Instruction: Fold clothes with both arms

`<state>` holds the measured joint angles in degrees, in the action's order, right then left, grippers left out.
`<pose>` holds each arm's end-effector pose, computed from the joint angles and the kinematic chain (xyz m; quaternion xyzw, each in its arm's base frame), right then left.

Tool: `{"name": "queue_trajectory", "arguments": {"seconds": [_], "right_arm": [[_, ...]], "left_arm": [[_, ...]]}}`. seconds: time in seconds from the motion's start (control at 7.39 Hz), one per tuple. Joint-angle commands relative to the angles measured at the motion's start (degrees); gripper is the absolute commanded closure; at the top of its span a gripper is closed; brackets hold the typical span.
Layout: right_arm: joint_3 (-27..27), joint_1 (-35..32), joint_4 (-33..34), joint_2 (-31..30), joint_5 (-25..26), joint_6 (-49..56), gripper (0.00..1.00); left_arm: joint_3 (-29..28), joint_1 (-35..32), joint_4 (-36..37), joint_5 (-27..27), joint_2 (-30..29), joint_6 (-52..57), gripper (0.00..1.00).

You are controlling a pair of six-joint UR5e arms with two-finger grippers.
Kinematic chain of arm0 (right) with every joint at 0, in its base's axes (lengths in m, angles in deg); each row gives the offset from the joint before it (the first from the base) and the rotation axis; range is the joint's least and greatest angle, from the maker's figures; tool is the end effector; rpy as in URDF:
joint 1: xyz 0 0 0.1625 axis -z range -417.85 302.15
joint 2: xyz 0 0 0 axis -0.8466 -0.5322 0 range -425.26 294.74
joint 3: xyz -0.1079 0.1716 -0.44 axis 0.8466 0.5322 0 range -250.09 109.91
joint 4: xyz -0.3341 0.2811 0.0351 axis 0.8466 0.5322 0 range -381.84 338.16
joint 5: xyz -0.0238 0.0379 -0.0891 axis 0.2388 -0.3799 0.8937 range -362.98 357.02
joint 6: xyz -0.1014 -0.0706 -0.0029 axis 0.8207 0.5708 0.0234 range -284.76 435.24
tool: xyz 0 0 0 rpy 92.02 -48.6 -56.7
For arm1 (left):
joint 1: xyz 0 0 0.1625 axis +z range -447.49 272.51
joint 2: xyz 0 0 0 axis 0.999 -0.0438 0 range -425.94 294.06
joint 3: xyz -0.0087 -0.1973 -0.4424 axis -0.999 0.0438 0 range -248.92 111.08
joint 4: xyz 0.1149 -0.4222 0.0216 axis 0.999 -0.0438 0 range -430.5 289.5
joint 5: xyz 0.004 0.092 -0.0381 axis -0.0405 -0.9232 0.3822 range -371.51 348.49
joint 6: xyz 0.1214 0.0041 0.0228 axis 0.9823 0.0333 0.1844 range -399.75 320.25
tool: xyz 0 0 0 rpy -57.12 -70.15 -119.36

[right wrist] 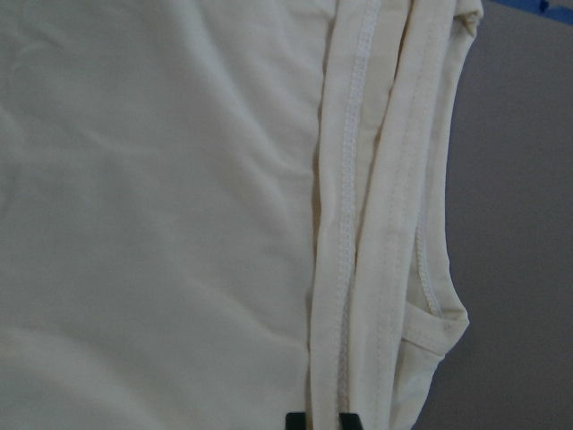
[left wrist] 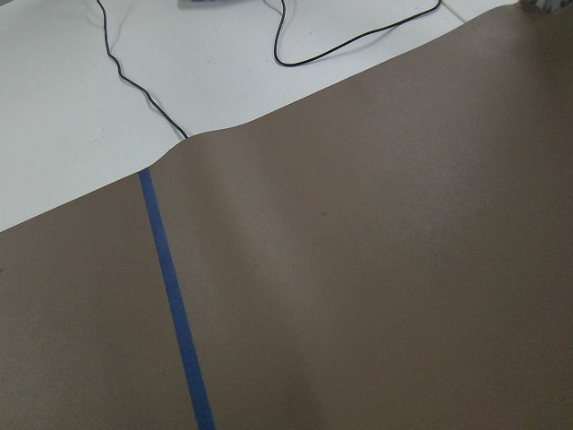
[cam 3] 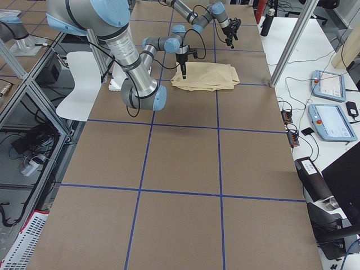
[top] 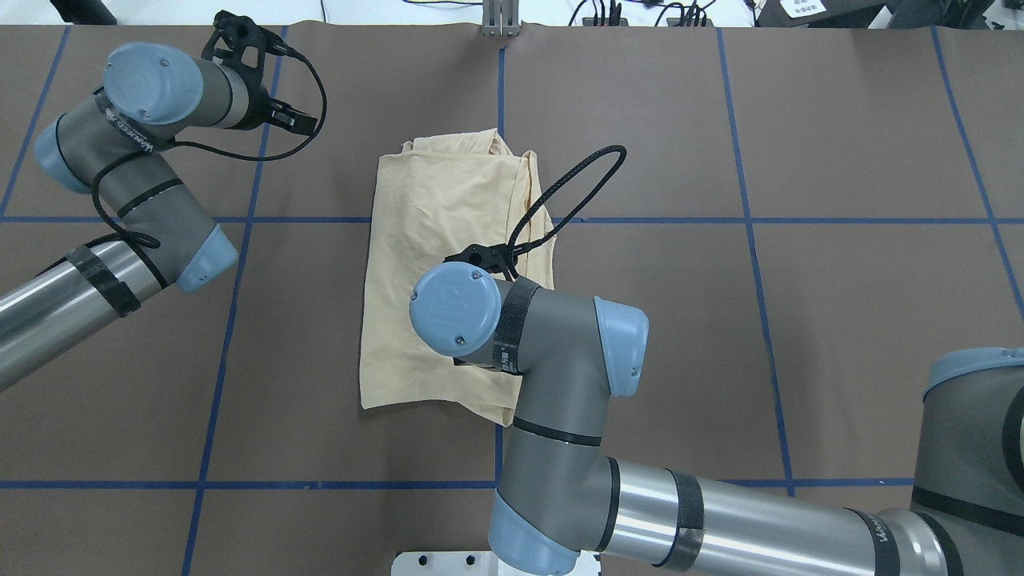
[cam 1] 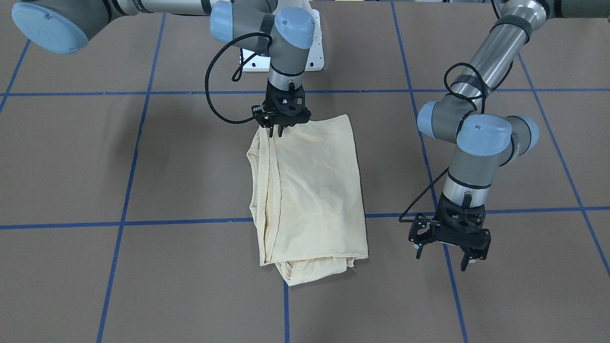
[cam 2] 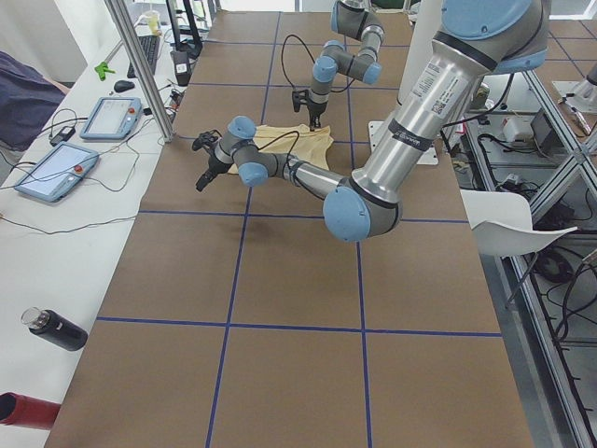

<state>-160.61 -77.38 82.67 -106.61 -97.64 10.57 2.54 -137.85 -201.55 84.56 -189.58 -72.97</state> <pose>-0.7020 -0.3799 0.2114 0.0777 -0.2900 -0.0603 0.9520 0.4363 -0.7149 0.4430 0.3503 0.3166 0.0742 0.8784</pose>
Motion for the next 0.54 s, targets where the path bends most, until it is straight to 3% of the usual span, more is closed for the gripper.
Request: {"name": "queue_trajectory", "arguments": {"seconds": [0.0,0.41], "right_arm": [[0.09,0.63,0.69,-0.75,-1.23,0.25,0.80],[0.53,1.16,0.87,-1.46,-1.24,0.34,0.80]], "left_arm": [[0.00,0.00,0.00,0.00,0.15,0.00,0.00],[0.00,0.00,0.00,0.00,0.15,0.00,0.00]]}}
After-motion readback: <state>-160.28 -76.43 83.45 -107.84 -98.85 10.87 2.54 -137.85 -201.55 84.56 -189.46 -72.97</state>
